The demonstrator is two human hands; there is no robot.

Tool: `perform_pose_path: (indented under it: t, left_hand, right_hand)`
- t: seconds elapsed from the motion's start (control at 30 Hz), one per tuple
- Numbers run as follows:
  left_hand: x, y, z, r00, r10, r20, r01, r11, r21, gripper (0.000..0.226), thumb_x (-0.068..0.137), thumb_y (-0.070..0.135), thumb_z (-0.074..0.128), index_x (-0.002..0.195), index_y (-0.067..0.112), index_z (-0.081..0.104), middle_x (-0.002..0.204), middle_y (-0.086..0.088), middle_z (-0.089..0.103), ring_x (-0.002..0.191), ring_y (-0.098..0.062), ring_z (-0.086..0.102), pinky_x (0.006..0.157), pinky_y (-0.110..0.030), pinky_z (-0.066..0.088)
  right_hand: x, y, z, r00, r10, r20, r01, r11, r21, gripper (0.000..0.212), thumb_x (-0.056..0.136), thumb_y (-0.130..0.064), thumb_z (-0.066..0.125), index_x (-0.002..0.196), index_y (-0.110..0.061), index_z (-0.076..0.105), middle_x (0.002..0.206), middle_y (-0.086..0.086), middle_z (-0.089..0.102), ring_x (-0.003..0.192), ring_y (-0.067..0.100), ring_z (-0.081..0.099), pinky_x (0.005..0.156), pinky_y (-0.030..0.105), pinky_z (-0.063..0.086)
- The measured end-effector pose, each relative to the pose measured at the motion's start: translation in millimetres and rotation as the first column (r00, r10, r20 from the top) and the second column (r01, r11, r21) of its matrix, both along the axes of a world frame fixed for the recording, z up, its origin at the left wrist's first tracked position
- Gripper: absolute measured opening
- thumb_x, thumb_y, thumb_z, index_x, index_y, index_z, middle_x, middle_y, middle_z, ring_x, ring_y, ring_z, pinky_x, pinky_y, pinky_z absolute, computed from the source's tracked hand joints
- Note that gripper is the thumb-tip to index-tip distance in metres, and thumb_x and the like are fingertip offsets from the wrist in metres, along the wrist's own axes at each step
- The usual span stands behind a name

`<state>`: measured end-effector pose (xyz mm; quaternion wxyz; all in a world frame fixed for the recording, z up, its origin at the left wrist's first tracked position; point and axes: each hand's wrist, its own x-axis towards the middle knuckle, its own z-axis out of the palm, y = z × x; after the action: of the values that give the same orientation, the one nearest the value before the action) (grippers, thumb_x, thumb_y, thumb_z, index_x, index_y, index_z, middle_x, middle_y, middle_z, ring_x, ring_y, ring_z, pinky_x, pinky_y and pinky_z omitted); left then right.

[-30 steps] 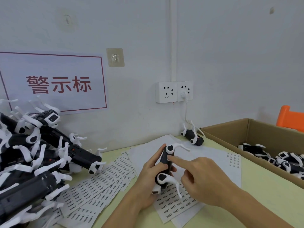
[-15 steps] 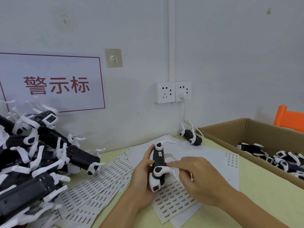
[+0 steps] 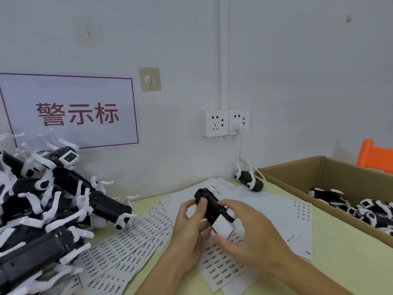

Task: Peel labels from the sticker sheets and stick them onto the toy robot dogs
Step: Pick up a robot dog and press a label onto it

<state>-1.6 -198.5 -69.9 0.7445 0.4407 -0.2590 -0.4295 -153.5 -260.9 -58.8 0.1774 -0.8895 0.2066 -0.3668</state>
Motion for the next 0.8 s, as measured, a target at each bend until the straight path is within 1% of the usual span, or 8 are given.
perform_pose_path:
  t: [0.1,0.2,0.33,0.47,0.53,0.6,0.67,0.8]
  left_hand:
    - [1,0,1,1.000,0.003,-0.026,-0.003,1.000,0.026,0.048,0.091,0.045,0.064,0.117,0.005,0.055,0.093,-0.023,0.073,0.075,-0.032,0.071,0.071,-0.038,0.059]
    - [0,0,0,1.000,0.015,0.014,-0.016,1.000,0.020,0.045,0.081,0.039,0.075,0.112,0.009,0.062,0.079,-0.021,0.068,0.066,-0.030,0.067,0.066,-0.036,0.058]
    - [-1,-1,-3,0.992,0.046,0.115,-0.051,0.998,0.036,0.058,0.061,0.036,0.085,0.111,0.012,0.069,0.069,-0.006,0.050,0.058,-0.016,0.047,0.059,-0.030,0.046]
    - [0,-2,-5,0.995,0.008,0.103,-0.007,1.000,-0.005,0.056,0.070,0.039,0.081,0.119,0.015,0.067,0.102,-0.015,0.064,0.089,-0.027,0.062,0.081,-0.036,0.054]
    - [0,-2,-4,0.998,-0.013,0.064,0.013,1.000,0.011,0.052,0.078,0.041,0.075,0.119,0.009,0.067,0.105,-0.015,0.071,0.093,-0.032,0.070,0.078,-0.037,0.059]
    - [1,-2,-3,1.000,0.002,0.023,-0.003,1.000,0.026,0.051,0.081,0.040,0.071,0.114,0.002,0.066,0.093,-0.014,0.072,0.077,-0.033,0.072,0.065,-0.035,0.059]
    - [4,-2,-4,0.999,0.038,-0.032,-0.038,0.999,0.012,0.049,0.081,0.039,0.072,0.110,0.000,0.067,0.078,-0.012,0.065,0.062,-0.028,0.066,0.059,-0.034,0.058]
    - [7,-4,-7,0.995,0.071,-0.074,-0.071,0.998,0.003,0.041,0.082,0.040,0.071,0.107,0.008,0.072,0.074,-0.008,0.063,0.062,-0.025,0.066,0.069,-0.036,0.060]
  right_hand:
    - [-1,-8,6,0.948,0.003,0.319,-0.135,0.910,0.392,0.023,0.081,-0.043,0.065,0.104,-0.037,0.066,0.091,-0.014,0.072,0.079,0.001,0.064,0.067,0.016,0.049]
    - [-5,-22,9,0.894,-0.117,0.432,-0.212,0.740,0.639,0.029,0.082,-0.043,0.056,0.095,-0.019,0.068,0.080,0.002,0.072,0.068,0.014,0.064,0.065,0.031,0.049]
    - [-8,-35,5,0.863,-0.238,0.446,-0.256,0.556,0.791,0.034,0.100,-0.037,0.051,0.092,-0.007,0.064,0.069,0.011,0.066,0.058,0.021,0.061,0.060,0.034,0.047]
    - [-9,-36,7,0.831,-0.203,0.517,-0.425,0.366,0.828,0.043,0.095,-0.044,0.051,0.081,-0.011,0.075,0.077,0.018,0.066,0.060,0.023,0.062,0.058,0.033,0.050]
    - [-9,-36,7,0.859,-0.105,0.500,-0.451,0.304,0.839,0.049,0.097,-0.046,0.048,0.086,-0.010,0.080,0.088,0.024,0.069,0.073,0.032,0.066,0.065,0.038,0.053]
    - [-8,-38,5,0.892,-0.059,0.447,-0.407,0.322,0.855,0.051,0.101,-0.045,0.044,0.096,-0.008,0.078,0.095,0.026,0.070,0.082,0.036,0.068,0.067,0.039,0.053]
    - [-9,-42,6,0.933,-0.036,0.359,-0.312,0.415,0.854,0.049,0.103,-0.044,0.045,0.099,-0.005,0.075,0.095,0.024,0.072,0.080,0.033,0.070,0.068,0.038,0.053]
    - [-16,-47,11,0.989,0.012,0.145,-0.117,0.658,0.744,0.045,0.104,-0.043,0.046,0.096,-0.007,0.071,0.097,0.020,0.073,0.078,0.031,0.073,0.069,0.035,0.057]
